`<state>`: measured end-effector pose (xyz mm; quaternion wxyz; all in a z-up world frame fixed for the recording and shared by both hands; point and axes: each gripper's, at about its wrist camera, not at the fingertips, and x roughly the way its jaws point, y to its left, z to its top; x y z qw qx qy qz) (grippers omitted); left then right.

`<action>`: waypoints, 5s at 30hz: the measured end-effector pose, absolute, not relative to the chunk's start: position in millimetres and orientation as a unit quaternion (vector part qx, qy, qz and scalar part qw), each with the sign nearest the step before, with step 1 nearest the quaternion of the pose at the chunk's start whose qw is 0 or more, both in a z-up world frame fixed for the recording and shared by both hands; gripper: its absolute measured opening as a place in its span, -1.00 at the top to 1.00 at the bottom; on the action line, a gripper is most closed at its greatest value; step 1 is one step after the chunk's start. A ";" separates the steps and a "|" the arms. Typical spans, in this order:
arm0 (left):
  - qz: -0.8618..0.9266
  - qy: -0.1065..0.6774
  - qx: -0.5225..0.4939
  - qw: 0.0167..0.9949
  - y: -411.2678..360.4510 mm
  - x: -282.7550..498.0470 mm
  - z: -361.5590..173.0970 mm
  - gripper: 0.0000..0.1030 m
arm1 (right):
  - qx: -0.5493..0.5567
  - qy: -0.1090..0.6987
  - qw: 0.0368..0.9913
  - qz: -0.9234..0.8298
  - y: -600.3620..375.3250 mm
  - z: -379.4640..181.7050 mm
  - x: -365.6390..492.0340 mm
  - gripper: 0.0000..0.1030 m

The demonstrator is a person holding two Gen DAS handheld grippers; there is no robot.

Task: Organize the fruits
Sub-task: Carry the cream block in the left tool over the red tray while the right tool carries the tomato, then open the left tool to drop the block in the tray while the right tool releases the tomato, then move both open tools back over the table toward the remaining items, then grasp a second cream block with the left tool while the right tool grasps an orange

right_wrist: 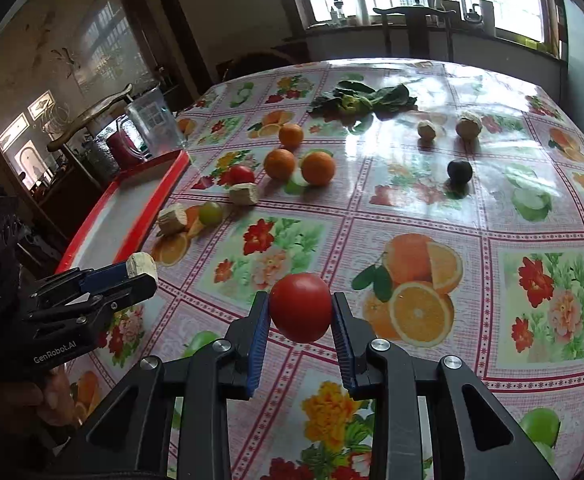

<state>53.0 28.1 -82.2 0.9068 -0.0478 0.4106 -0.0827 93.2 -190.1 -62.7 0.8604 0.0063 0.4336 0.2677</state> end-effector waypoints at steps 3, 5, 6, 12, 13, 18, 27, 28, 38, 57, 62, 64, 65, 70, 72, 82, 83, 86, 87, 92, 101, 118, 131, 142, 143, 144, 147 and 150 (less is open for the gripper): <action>-0.074 0.406 -0.056 0.909 40.1 43.1 -79.1 0.23 | 0.005 0.429 0.858 0.283 -177.1 -56.8 85.2 0.40; -0.066 0.402 -0.059 0.911 48.2 36.7 -76.9 0.23 | 0.000 0.428 0.855 0.293 -167.2 -54.6 79.6 0.40; -0.062 0.401 -0.060 0.912 52.3 33.8 -75.7 0.23 | -0.003 0.428 0.853 0.299 -161.4 -53.9 77.2 0.40; -0.041 0.388 -0.067 0.918 78.9 16.2 -67.4 0.23 | -0.019 0.425 0.841 0.334 -128.3 -49.4 65.4 0.40; -0.035 0.386 -0.066 0.919 84.3 13.2 -66.4 0.23 | -0.020 0.424 0.839 0.340 -122.3 -48.1 63.9 0.40; -0.014 0.382 -0.075 0.921 110.1 3.6 -64.0 0.23 | -0.021 0.421 0.826 0.374 -94.2 -44.0 58.7 0.40; 0.026 0.378 -0.093 0.921 153.6 -6.3 -62.7 0.23 | -0.029 0.411 0.804 0.429 -41.0 -36.2 44.0 0.40; 0.030 0.377 -0.093 0.921 157.7 -7.4 -62.4 0.23 | -0.031 0.411 0.802 0.433 -34.3 -36.2 43.5 0.40; 0.064 0.391 -0.109 0.912 198.7 -16.6 -73.3 0.23 | -0.057 0.423 0.774 0.467 29.7 -48.1 42.6 0.40; 0.065 0.455 -0.097 0.883 222.0 -8.0 -106.3 0.23 | -0.153 0.459 0.742 0.464 86.3 -91.1 45.4 0.36; 0.079 0.453 -0.080 0.884 218.9 -10.6 -104.1 0.11 | -0.142 0.454 0.745 0.468 81.8 -87.8 43.0 0.11; 0.081 0.450 -0.081 0.886 219.4 -13.8 -102.0 0.07 | -0.137 0.447 0.748 0.470 76.5 -83.6 41.1 0.11; 0.081 0.448 -0.084 0.886 220.0 -15.3 -100.4 0.03 | -0.133 0.446 0.750 0.470 73.6 -81.3 40.3 0.11; 0.087 0.433 -0.090 0.893 219.3 -22.5 -91.0 -0.01 | -0.105 0.435 0.763 0.467 49.0 -67.8 38.2 0.11; 0.083 0.431 -0.091 0.894 216.3 -22.8 -88.0 -0.01 | -0.089 0.431 0.769 0.464 37.2 -62.5 37.7 0.11; 0.049 0.417 -0.077 0.905 180.9 -15.4 -72.4 -0.01 | -0.042 0.431 0.799 0.417 -28.2 -56.7 48.0 0.11; 0.045 0.416 -0.074 0.905 176.4 -14.9 -71.6 -0.01 | -0.038 0.431 0.802 0.412 -34.0 -56.7 49.3 0.10; 0.033 0.416 -0.072 0.906 164.0 -11.4 -69.6 -0.01 | -0.028 0.431 0.808 0.400 -50.0 -58.1 52.0 0.08; 0.029 0.416 -0.071 0.906 160.0 -10.2 -69.1 -0.01 | -0.025 0.431 0.811 0.396 -55.5 -58.4 53.0 0.08; 0.011 0.415 -0.062 0.907 139.8 -4.3 -64.8 -0.01 | -0.013 0.429 0.819 0.381 -76.4 -58.5 57.8 0.08; -0.022 0.413 -0.047 0.909 107.8 11.6 -57.8 -0.01 | 0.002 0.428 0.828 0.362 -101.2 -55.6 66.6 0.07; -0.069 0.432 -0.023 0.899 78.9 71.6 -55.6 -0.01 | 0.018 0.440 0.846 0.301 -145.6 -59.0 119.3 0.08; -0.083 0.459 -0.014 0.885 67.8 118.1 -77.4 -0.01 | 0.026 0.447 0.856 0.260 -152.5 -76.7 176.2 0.08; -0.067 0.470 0.015 0.880 73.3 148.0 -94.4 -0.01 | 0.014 0.443 0.863 0.240 -141.0 -90.2 222.7 0.08; -0.066 0.473 0.019 0.878 74.2 149.8 -96.8 -0.01 | 0.015 0.443 0.864 0.238 -140.4 -91.7 226.1 0.08; -0.064 0.479 0.017 0.875 76.3 152.3 -100.0 -0.01 | 0.016 0.444 0.864 0.237 -139.4 -93.3 230.6 0.08; -0.069 0.483 0.000 0.873 83.2 157.2 -102.2 0.07 | 0.018 0.448 0.862 0.236 -134.2 -99.5 242.0 0.07; -0.068 0.485 0.011 0.872 81.7 160.2 -105.3 0.32 | 0.013 0.443 0.863 0.242 -124.9 -101.4 245.9 0.16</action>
